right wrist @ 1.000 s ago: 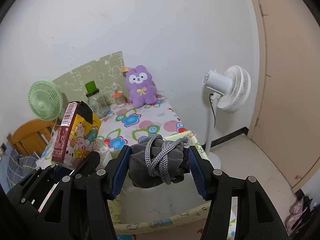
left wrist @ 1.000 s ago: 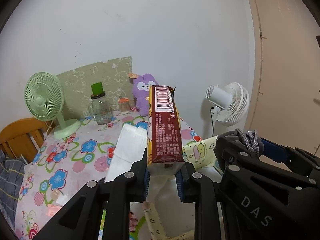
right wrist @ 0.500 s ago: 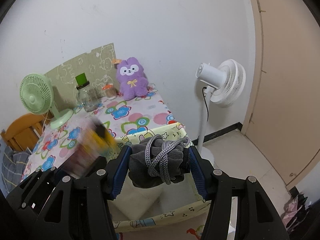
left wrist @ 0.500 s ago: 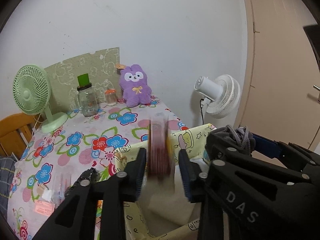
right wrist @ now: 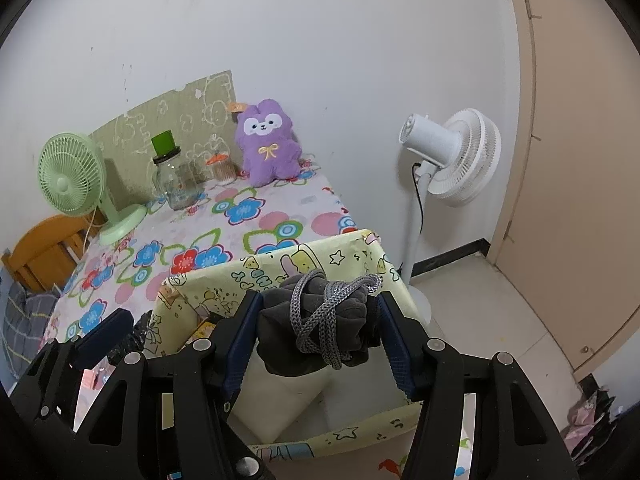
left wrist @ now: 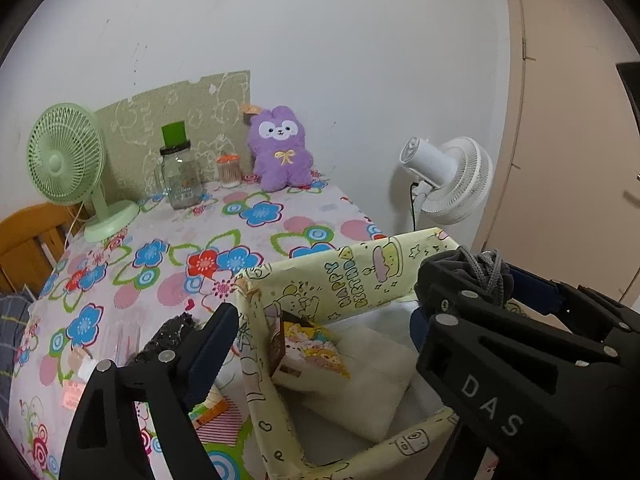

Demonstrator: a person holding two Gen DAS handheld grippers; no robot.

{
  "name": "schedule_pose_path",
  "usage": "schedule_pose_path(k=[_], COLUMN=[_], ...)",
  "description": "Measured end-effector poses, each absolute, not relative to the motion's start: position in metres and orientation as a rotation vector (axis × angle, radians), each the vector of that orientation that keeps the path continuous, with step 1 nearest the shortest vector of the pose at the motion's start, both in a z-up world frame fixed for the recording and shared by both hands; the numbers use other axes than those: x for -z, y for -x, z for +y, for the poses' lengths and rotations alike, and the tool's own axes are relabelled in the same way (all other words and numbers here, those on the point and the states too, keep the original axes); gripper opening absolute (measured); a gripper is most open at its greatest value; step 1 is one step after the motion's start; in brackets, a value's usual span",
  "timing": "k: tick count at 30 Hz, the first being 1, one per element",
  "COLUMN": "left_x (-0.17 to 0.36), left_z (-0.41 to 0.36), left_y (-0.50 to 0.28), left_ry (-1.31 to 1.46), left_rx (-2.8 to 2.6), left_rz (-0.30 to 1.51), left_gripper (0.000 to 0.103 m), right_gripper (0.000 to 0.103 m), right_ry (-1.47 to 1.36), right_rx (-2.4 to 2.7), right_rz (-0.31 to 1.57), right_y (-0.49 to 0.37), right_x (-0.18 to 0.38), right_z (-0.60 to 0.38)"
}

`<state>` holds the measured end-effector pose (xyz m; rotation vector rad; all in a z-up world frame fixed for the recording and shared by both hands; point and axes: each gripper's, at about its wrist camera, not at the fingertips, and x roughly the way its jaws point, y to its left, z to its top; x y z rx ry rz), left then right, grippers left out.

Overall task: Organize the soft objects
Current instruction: 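Lower the cartoon snack box into the gift box and open the left tool, then lower the grey drawstring bag into the gift box and open the right tool, then withdraw both tools from the gift box back over the tablecloth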

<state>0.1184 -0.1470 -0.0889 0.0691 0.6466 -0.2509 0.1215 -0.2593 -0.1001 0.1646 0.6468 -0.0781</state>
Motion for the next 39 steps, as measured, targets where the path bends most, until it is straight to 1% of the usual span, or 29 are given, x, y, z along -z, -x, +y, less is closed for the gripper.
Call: schedule_pose_path(k=[2, 3, 5, 6, 7, 15, 28, 39], left_x=[0.090, 0.091, 0.092, 0.092, 0.091, 0.089, 0.074, 0.058], left_z=[-0.146, -0.144, -0.142, -0.141, -0.140, -0.135, -0.115, -0.095], left_y=[-0.120, -0.121, -0.123, -0.123, -0.123, -0.119, -0.098, -0.073], left_ry=[-0.068, -0.065, -0.060, -0.053, -0.052, -0.065, -0.061, -0.080], left_rx=[0.240, 0.234, 0.231, 0.237, 0.236, 0.227, 0.223, 0.219], left_rz=[0.650, 0.652, 0.661, 0.665, 0.664, 0.664, 0.632, 0.572], left_gripper=[0.091, 0.091, 0.098, 0.099, 0.099, 0.102, 0.103, 0.103], right_gripper=[0.067, 0.071, 0.080, 0.088, 0.089, 0.091, 0.101, 0.103], right_ry=[-0.158, -0.153, -0.152, -0.158, -0.165, -0.143, -0.122, -0.069], right_rx=[0.078, 0.081, 0.082, 0.073, 0.065, 0.065, 0.067, 0.054], right_rz=[0.652, 0.651, 0.643, 0.639, 0.636, 0.629, 0.568, 0.534], right_y=[-0.124, -0.125, -0.125, -0.125, -0.124, -0.121, -0.092, -0.071], right_x=[0.102, 0.102, 0.103, 0.104, 0.104, 0.100, 0.083, 0.066], right_z=[-0.259, -0.258, -0.259, -0.259, -0.259, -0.248, -0.227, -0.197])
